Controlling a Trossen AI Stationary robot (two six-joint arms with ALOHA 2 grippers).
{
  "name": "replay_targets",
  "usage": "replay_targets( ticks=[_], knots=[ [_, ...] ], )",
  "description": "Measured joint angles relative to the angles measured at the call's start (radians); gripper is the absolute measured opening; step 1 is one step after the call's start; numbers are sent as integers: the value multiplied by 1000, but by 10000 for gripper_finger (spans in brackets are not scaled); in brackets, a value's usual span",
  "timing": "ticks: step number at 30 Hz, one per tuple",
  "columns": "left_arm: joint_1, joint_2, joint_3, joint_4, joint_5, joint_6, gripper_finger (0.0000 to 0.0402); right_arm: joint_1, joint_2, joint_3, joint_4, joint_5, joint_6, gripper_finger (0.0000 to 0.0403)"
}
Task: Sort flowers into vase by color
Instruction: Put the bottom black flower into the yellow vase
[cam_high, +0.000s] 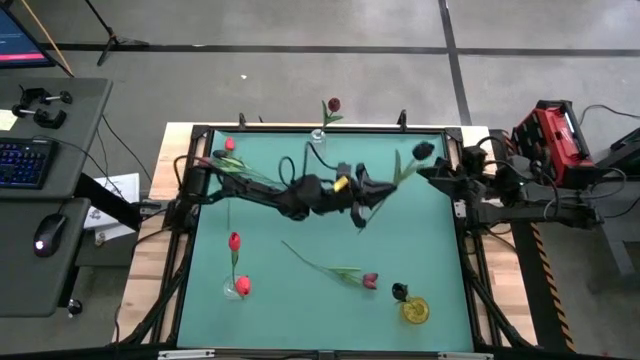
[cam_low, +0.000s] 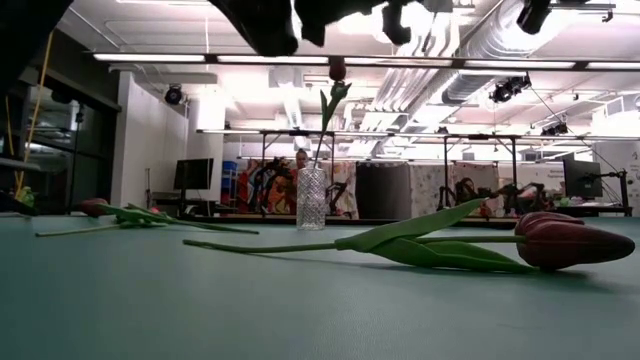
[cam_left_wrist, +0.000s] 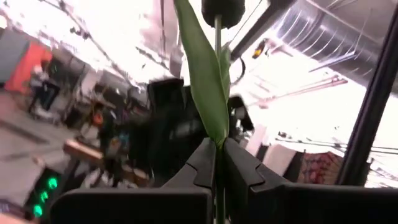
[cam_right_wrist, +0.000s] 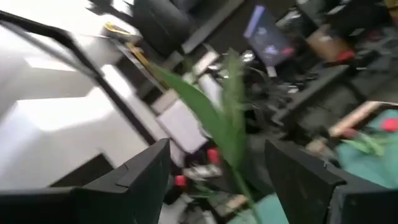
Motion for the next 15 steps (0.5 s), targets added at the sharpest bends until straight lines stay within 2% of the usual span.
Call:
replay_targets(
  ticks=[5,9,15],
  knots=[
    [24,-45,0,-22,7,47,0,0,37,0,-18,99,-4,248],
    [29,-43,0,-79,4,48,0,0,149,0,-4,121,-3,248],
    [28,-49,2,-141,-55,139,0,-1,309,0,192,131,-26,248]
  ],
)
